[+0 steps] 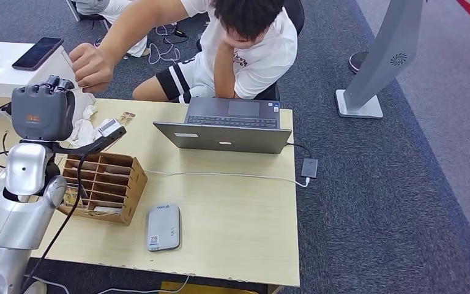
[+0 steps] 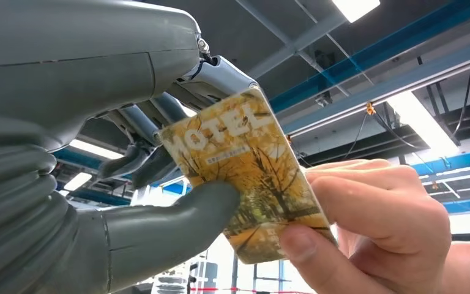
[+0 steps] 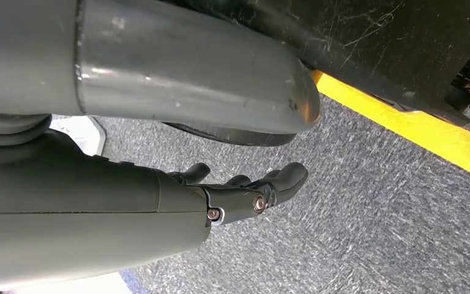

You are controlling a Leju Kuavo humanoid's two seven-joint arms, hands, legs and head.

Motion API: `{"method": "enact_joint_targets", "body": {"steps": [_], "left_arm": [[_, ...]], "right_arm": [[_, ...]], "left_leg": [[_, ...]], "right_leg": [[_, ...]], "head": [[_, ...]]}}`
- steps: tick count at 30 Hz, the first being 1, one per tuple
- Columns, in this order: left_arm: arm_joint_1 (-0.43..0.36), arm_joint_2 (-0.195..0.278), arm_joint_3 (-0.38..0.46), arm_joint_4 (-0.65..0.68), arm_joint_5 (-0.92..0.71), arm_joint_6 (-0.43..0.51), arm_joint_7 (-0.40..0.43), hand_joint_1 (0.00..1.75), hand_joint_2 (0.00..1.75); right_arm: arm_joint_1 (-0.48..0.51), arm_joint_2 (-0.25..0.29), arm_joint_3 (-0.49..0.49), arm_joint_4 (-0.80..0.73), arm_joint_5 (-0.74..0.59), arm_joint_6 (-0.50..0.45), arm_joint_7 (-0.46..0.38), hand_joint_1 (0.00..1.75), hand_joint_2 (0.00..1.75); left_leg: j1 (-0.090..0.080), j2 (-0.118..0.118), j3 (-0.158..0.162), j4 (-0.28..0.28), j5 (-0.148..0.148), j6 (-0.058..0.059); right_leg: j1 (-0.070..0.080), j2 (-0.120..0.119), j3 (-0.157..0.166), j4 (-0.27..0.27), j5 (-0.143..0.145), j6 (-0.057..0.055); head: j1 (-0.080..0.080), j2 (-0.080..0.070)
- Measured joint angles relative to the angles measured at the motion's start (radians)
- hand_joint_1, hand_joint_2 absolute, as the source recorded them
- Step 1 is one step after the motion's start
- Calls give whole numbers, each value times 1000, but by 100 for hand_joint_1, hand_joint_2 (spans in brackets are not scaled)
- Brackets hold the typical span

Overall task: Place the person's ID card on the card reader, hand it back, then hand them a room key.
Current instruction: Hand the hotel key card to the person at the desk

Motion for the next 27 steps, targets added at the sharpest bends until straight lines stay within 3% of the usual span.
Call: {"method": "enact_joint_targets", "body": {"steps": [10,18,21,27], "left_arm": [[10,4,0,-3,24,25,-22,0,175],[160,14,-1,-183,36,53,-63,0,175],[257,37,-1,-279,21,50,-79,0,175],[602,106,0,-520,-43,56,-60,0,175]], "right_arm": [[0,0,0,0,-5,2,-7,0,0],[2,0,-3,0,-33,-9,-7,0,0],[3,0,-13,0,-57,-24,-11,0,0],[14,0,-49,0,-89,-48,-20,0,0]], "left_leg": [[0,0,0,0,0,0],[0,1,-1,0,-1,0],[0,3,-1,0,-2,-1],[0,7,0,-1,-5,-1]], "right_leg": [[0,0,0,0,0,0],[0,1,-1,0,0,0],[0,3,-1,0,0,0],[0,7,-2,0,-4,0]], "head": [[0,0],[0,0],[1,0],[0,0]]}}
